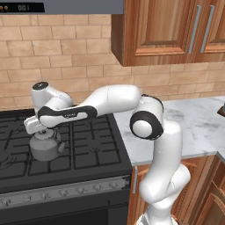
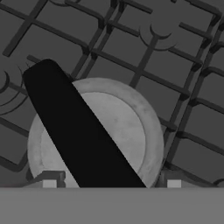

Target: The kettle is done boiling. Turn off the stove, then wait for 300 timesteps before moving the kettle to the dining table.

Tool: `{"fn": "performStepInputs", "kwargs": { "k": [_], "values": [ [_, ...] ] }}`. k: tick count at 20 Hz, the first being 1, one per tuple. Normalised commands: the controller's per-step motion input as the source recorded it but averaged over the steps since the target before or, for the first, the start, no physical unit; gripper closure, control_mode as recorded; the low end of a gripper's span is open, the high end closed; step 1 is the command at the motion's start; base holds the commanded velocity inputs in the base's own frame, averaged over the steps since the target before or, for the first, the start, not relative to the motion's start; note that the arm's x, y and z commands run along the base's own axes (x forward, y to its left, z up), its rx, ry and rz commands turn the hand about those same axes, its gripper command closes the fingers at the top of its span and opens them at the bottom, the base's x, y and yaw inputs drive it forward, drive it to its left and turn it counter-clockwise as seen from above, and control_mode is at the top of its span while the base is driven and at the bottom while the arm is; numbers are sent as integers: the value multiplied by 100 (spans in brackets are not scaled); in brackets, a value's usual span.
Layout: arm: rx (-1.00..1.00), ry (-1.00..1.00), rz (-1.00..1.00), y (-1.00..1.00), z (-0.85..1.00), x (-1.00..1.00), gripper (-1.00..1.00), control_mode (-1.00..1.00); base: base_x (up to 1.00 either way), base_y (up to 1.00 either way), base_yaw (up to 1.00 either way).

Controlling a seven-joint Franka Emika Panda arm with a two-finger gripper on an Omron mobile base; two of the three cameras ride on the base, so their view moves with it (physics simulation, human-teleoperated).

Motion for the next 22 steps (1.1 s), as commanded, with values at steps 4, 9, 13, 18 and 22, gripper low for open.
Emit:
{"fn": "performStepInputs", "kwargs": {
  "k": [4, 9, 13, 18, 22],
  "values": [
    [0, 2, 0, 0, 0, 0, 100, -100, 0, 0, 0],
    [0, -6, -1, 0, 4, -15, 100, -100, 0, 0, 0],
    [-1, -18, -3, 0, 23, -31, 100, -100, 0, 0, 0],
    [0, -18, -2, -12, 40, -39, 100, -100, 0, 0, 0],
    [4, -5, -2, -32, 49, -35, 100, -100, 0, 0, 0]
  ]
}}
